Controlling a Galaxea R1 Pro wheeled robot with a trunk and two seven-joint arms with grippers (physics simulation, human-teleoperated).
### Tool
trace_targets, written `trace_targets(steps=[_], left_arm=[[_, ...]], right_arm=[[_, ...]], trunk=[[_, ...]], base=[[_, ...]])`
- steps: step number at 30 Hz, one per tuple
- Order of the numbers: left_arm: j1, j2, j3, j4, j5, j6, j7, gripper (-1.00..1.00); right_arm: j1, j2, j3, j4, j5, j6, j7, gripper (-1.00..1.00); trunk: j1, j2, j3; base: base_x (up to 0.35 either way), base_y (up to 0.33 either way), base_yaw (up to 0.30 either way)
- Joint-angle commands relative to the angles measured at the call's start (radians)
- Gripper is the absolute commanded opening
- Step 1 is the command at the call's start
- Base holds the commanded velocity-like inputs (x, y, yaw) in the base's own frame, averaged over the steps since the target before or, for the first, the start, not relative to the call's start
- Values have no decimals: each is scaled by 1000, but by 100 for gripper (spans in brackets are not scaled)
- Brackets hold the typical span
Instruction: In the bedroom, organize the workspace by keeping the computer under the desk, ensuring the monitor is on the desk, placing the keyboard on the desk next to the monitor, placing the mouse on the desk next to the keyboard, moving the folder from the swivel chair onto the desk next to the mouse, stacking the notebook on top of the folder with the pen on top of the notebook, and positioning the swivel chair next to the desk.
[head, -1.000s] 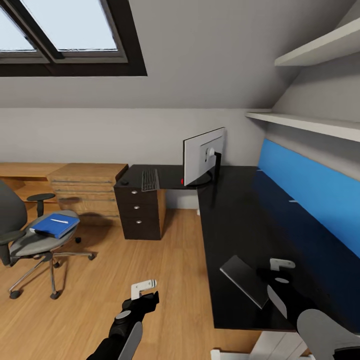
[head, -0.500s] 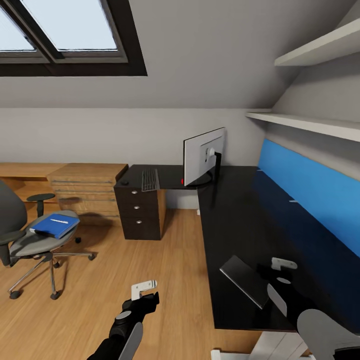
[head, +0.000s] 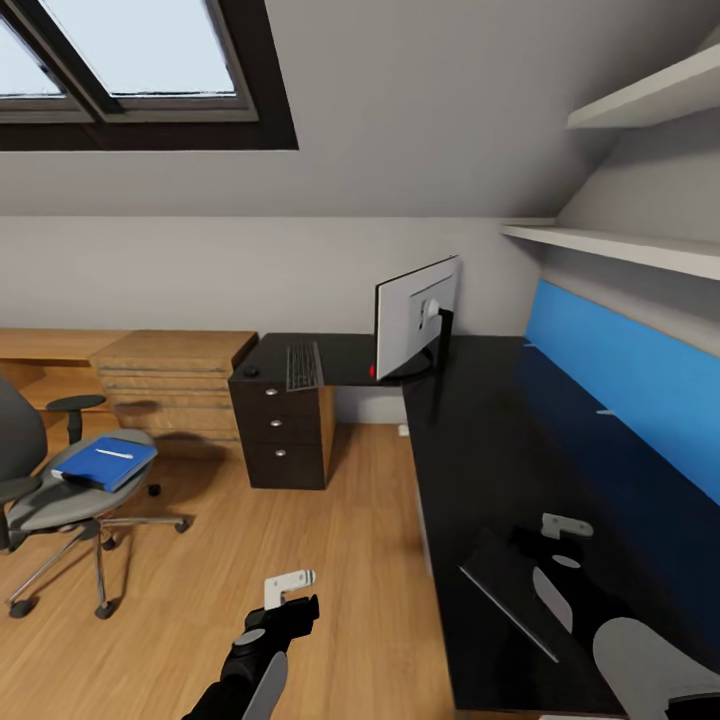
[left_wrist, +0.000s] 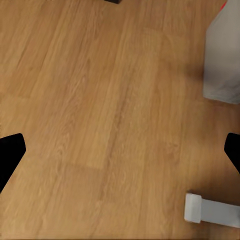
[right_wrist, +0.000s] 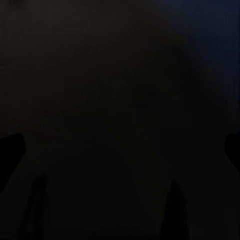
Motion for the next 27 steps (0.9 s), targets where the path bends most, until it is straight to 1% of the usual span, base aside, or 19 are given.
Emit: trace_targets(steps=[1, 7, 14, 18, 19, 21, 23, 27], left_arm=[[-1, 0, -3, 1, 9, 2, 9, 100], [-1, -1, -5, 10, 8, 2, 9, 100], [-1, -1, -5, 13, 8, 2, 9, 100], [-1, -1, -5, 13, 8, 2, 9, 100], [-1, -2, -5, 13, 8, 2, 9, 100], [-1, -2, -5, 13, 8, 2, 9, 100], [-1, -2, -5, 13, 8, 2, 9, 100], [-1, -2, -5, 13, 8, 2, 9, 100]], right_arm=[[-1, -1, 8, 0, -10, -6, -5, 100], [-1, 3, 10, 0, -7, -10, -5, 100], [-1, 8, 12, 2, -5, -11, -4, 100], [-1, 22, 16, 4, -3, -10, 3, 100], [-1, 40, 50, 5, 24, -9, 36, 100], [-1, 43, 70, 6, 34, -8, 55, 100], [-1, 45, 81, 6, 39, -8, 73, 100], [0, 47, 91, 6, 44, -8, 104, 100]], trunk=[[0, -1, -1], [0, -1, -1], [0, -1, -1], [0, -1, -1], [0, -1, -1], [0, -1, -1], [0, -1, -1], [0, -1, -1]], base=[[266, 65, 0], [182, 46, 0], [29, 7, 0], [3, 1, 0], [0, 0, 0], [0, 0, 0], [0, 0, 0], [0, 0, 0]])
